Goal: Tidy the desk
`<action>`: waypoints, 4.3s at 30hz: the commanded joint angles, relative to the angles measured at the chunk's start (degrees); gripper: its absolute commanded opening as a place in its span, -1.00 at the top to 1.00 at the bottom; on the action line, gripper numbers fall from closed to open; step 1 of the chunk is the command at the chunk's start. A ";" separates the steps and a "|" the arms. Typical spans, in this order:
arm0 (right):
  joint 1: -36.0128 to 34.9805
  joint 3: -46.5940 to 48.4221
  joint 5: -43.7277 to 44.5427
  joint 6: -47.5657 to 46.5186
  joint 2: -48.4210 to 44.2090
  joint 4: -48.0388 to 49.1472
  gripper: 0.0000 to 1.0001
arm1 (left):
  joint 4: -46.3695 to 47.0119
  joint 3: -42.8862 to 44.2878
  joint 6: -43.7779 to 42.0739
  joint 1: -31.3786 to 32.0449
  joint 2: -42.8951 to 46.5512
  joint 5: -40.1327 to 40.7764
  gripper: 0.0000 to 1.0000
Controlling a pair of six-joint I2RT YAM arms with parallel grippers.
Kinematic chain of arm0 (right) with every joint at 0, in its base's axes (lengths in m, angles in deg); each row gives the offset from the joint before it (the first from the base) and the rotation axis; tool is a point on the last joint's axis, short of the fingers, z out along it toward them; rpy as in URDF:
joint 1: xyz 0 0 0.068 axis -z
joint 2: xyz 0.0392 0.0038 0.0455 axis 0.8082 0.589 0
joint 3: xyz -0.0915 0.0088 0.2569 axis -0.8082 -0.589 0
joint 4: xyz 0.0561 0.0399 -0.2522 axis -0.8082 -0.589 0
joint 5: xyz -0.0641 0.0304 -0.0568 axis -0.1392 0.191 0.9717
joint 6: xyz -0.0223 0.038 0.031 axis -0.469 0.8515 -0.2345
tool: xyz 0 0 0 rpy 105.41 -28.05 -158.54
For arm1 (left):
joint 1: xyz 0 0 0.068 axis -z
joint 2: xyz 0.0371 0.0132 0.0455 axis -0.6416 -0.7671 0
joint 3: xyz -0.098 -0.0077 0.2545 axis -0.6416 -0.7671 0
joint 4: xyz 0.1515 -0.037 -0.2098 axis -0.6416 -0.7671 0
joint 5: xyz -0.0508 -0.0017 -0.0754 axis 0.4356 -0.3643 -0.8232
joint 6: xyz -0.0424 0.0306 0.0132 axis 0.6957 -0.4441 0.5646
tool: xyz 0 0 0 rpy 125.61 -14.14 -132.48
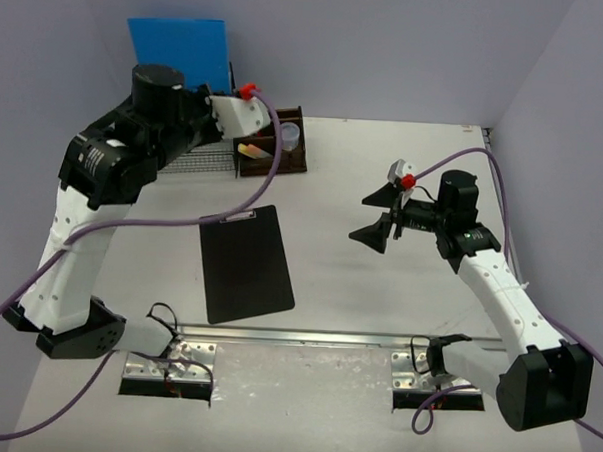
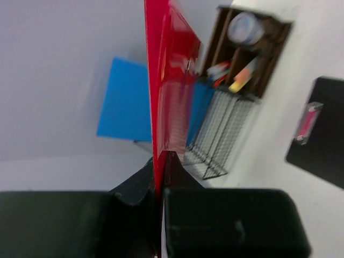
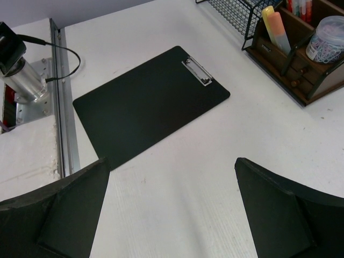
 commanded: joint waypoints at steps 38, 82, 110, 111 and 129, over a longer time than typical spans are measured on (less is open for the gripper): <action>1.07 -2.09 -1.15 -2.21 0.41 2.69 -0.97 | 1.76 8.27 -24.16 -34.39 -23.70 -31.96 1.00; 1.80 -2.93 -2.65 -1.96 1.24 1.91 -0.97 | 1.42 10.48 -23.88 -41.96 -29.99 -37.36 1.00; 1.78 -2.05 -3.88 0.19 3.02 2.79 -0.97 | 3.93 10.12 -30.36 -42.66 -31.00 -27.80 1.00; 1.82 -2.05 -3.88 0.19 3.14 2.79 -0.97 | 4.75 10.24 -29.99 -42.50 -31.25 -26.86 1.00; 1.75 -1.96 -4.14 0.32 3.53 2.79 -0.97 | 28.76 1.28 -16.69 -41.50 -25.04 -35.28 0.63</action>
